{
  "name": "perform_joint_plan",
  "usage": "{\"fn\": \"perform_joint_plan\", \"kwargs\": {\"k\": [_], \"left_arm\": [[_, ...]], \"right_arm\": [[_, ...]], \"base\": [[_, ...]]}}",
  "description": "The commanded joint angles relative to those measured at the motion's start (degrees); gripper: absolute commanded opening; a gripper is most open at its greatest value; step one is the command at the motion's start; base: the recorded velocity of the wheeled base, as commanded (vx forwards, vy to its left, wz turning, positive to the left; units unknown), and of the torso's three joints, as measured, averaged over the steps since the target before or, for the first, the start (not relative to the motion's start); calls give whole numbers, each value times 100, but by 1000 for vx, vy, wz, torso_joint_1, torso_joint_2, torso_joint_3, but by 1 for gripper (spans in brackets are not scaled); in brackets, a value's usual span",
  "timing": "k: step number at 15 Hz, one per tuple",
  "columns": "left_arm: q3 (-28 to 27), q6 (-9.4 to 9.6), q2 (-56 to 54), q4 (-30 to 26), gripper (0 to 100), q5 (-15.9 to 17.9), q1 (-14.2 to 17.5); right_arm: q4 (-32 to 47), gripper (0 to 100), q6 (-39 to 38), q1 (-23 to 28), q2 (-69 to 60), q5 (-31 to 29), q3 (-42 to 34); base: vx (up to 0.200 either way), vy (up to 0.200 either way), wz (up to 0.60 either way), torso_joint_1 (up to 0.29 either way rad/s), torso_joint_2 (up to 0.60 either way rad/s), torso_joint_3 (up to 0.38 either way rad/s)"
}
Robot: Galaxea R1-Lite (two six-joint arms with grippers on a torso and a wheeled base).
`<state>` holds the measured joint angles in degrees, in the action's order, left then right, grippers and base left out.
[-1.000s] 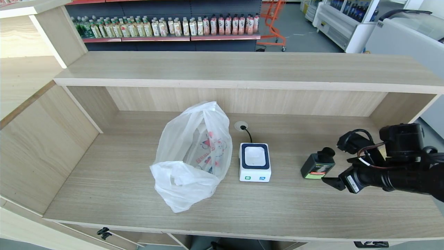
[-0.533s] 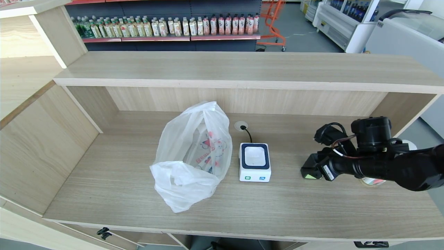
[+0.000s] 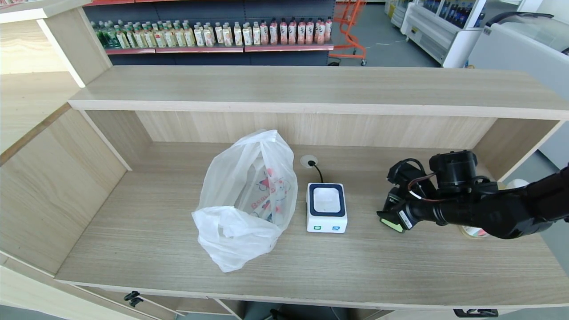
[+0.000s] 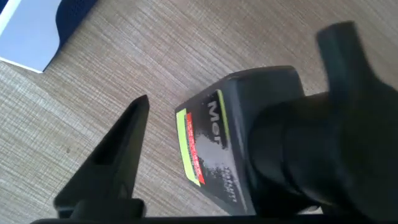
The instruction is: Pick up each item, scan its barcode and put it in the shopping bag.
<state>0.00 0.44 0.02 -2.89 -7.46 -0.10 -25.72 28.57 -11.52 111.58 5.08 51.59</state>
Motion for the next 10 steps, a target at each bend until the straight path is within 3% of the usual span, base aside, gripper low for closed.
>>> {"fn": "perform_joint_plan", "kwargs": {"k": [1, 4, 6, 8, 10], "left_arm": [[0, 0, -2, -1, 100, -1, 1], [0, 0, -2, -1, 100, -1, 1], [0, 0, -2, -1, 100, -1, 1], [0, 0, -2, -1, 100, -1, 1], [0, 0, -2, -1, 100, -1, 1]], "right_arm": [[-3, 0, 8, -70, -14, -16, 18], [-47, 0, 17, -122, -260, -7, -105], [-548, 0, 8, -149, -638, 1, -439], [-1339, 0, 8, -140, -1516, 63, -1186], [-2148, 0, 307, -114, -2554, 573, -2320]], "base": [[0, 0, 0, 0, 0, 0], [0, 0, 0, 0, 0, 0], [0, 0, 0, 0, 0, 0], [0, 0, 0, 0, 0, 0], [0, 0, 0, 0, 0, 0]]}}
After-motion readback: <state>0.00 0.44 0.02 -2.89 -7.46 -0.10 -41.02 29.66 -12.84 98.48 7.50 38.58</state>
